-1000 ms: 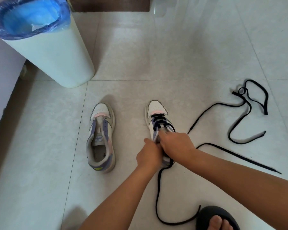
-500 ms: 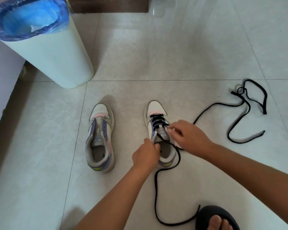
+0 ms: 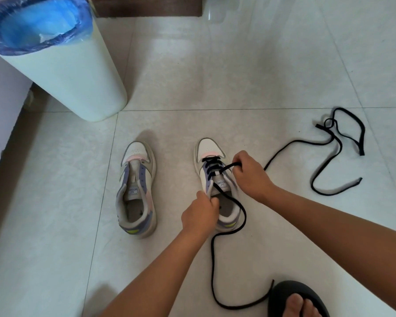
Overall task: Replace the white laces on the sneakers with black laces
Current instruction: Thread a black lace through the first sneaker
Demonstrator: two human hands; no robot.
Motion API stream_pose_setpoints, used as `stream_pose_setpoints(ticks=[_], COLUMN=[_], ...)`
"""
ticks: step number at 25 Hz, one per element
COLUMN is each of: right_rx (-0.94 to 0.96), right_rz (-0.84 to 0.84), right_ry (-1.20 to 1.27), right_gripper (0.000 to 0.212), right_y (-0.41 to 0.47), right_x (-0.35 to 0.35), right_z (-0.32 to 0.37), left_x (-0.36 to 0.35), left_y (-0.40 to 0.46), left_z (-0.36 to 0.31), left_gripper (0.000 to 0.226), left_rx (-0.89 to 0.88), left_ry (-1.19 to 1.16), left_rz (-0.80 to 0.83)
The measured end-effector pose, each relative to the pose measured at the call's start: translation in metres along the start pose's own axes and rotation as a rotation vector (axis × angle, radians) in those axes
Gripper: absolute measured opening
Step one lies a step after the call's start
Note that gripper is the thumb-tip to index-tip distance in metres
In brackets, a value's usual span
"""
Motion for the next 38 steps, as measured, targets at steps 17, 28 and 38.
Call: stream_pose_setpoints(ticks=[17,28,38], right_rx=[-0.69,-0.9,-0.923], right_rz=[-0.445,-0.566,-0.746], right_ry=[1.403,1.169,1.375], right_gripper=[0.025,0.02,0.018], right_y=[-0.012,-0.035,-0.066], right_x=[0.133,0.153,0.171], right_z=[-0.174,-0.221,-0.244], left_x=[0.032,0.044,0.052], left_y=[0.029,0.043,0.033], left_z=[0.03,0.044,0.037], left_gripper=[0.023,0.028,0.028], left_rx=[-0.032,-0.015,0.016], left_ry=[0.098,0.056,0.085], left_rz=[-0.092,-0.106,-0.102])
Point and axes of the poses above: each hand's wrist, its own y-axis towards the middle knuckle, its own x-axis out of the back of the hand, z = x × y, the point moved 4 cm from there along y, towards the middle knuckle
